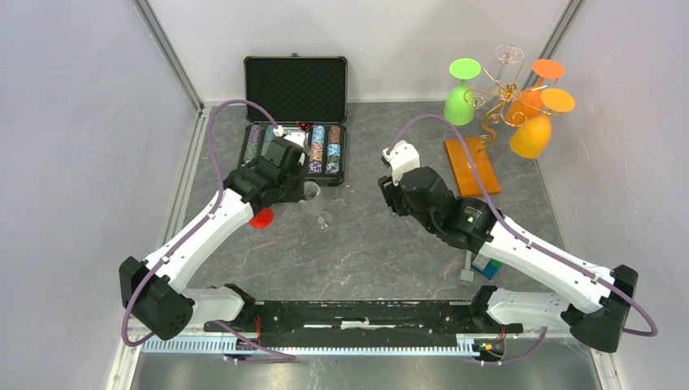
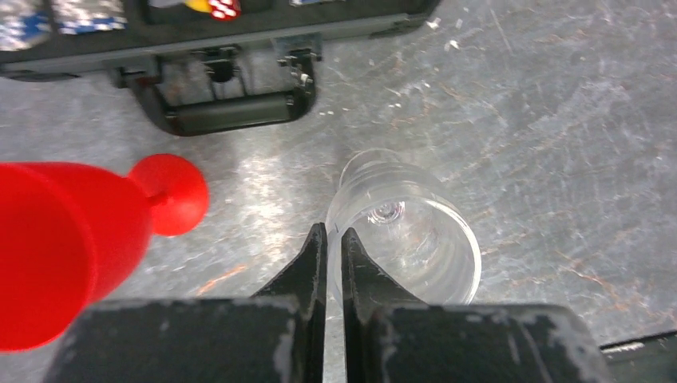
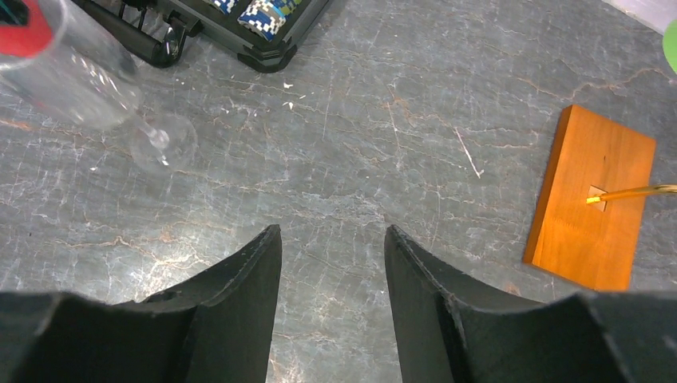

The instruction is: Take the wine glass off the wine glass rack

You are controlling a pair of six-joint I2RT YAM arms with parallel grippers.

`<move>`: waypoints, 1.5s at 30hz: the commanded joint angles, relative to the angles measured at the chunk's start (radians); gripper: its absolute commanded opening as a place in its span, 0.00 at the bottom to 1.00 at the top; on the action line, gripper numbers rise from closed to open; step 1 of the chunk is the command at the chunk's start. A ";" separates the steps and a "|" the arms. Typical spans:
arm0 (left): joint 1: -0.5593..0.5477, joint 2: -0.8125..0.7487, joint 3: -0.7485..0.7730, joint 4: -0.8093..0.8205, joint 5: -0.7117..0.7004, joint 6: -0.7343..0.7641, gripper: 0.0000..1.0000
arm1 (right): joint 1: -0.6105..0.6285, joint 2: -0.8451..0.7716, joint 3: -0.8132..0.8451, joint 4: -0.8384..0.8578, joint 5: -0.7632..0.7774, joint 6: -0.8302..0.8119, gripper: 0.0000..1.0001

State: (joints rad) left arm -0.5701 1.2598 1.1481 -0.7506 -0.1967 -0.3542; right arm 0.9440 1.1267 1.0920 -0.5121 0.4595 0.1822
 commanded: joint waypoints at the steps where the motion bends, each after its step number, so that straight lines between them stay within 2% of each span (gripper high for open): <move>1: -0.002 -0.015 0.116 -0.059 -0.194 0.082 0.02 | -0.003 -0.063 -0.033 0.044 0.038 0.003 0.56; 5: -0.001 -0.013 0.148 -0.098 -0.270 0.098 0.02 | -0.005 -0.112 -0.061 0.049 0.044 0.000 0.57; 14: 0.019 0.033 0.151 -0.101 -0.290 0.084 0.02 | -0.005 -0.153 -0.056 0.043 0.005 0.004 0.59; 31: 0.082 0.026 0.022 -0.048 -0.199 0.038 0.03 | -0.005 -0.154 -0.048 0.007 -0.024 0.047 0.59; 33: 0.086 0.022 0.014 -0.042 -0.192 0.035 0.07 | -0.005 -0.152 -0.042 0.004 -0.026 0.055 0.60; 39: 0.095 -0.003 0.049 -0.045 -0.199 0.055 0.36 | -0.004 -0.109 0.028 -0.056 0.022 0.055 0.65; 45: 0.096 -0.031 0.153 -0.066 -0.162 0.103 0.48 | -0.005 -0.084 0.144 -0.099 0.048 0.022 0.71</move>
State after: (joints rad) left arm -0.4786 1.2869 1.2037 -0.8364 -0.3870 -0.2989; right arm 0.9413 1.0374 1.1233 -0.5911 0.4679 0.2199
